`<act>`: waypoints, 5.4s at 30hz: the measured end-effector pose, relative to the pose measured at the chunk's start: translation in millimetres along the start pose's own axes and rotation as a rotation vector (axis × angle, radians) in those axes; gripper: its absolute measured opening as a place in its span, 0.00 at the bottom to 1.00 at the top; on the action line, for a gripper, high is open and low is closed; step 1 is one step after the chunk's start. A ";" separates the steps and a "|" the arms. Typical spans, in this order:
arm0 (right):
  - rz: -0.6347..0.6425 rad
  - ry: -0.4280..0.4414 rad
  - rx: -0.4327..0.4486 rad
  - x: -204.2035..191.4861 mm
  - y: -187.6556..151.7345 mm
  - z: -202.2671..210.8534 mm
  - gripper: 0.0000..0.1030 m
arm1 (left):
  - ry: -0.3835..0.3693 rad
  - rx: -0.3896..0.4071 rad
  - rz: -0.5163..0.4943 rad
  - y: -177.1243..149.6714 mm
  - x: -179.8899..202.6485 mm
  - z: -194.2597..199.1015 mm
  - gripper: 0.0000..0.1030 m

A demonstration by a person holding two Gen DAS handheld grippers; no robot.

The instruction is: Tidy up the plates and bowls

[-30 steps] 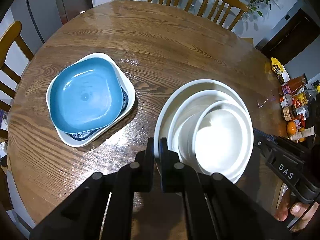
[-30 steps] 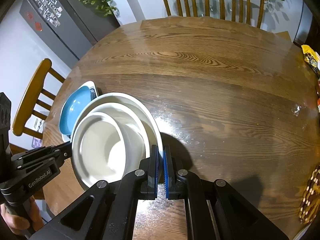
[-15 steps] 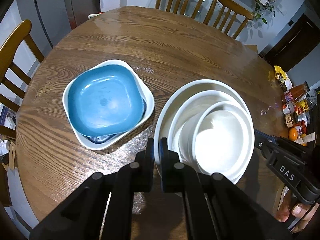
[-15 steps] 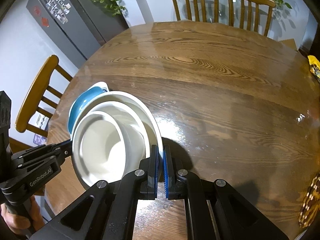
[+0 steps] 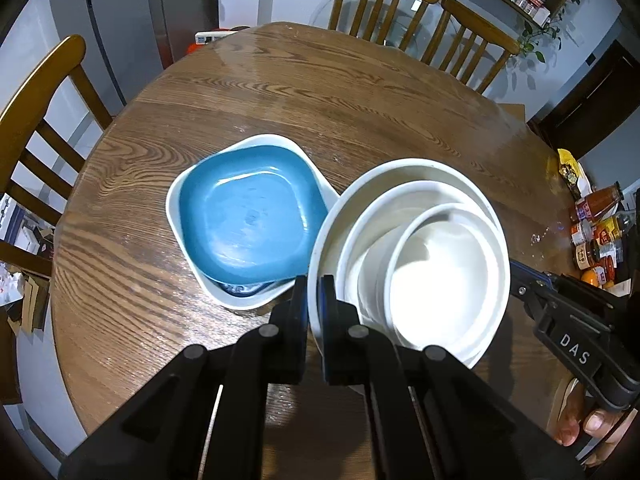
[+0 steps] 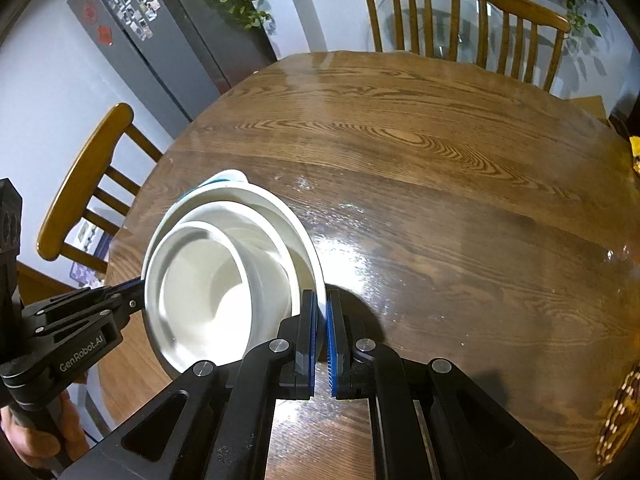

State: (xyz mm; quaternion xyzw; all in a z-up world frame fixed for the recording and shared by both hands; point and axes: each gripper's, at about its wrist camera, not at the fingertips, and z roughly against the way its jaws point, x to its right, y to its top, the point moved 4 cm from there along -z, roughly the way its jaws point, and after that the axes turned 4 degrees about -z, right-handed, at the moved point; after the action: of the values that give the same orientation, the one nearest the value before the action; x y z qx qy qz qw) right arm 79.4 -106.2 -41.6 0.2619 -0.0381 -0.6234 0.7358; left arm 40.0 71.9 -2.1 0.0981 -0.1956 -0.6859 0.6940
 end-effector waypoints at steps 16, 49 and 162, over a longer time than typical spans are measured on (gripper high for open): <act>0.071 0.030 0.001 -50.2 20.1 -11.3 0.06 | 0.044 0.025 0.063 10.6 -48.0 17.4 0.00; 0.121 0.009 -0.077 -86.3 47.3 -68.9 0.06 | 0.064 -0.038 0.122 36.1 -102.1 -14.3 0.01; 0.223 -0.001 0.173 -102.5 -42.6 -5.0 0.92 | 0.122 0.253 -0.025 -32.3 -82.0 56.6 0.99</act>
State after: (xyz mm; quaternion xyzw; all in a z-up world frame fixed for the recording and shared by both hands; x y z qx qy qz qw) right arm 20.5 -12.2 -36.7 0.3184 -0.1210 -0.5320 0.7752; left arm -11.1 159.3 24.8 0.2287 -0.2365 -0.6573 0.6780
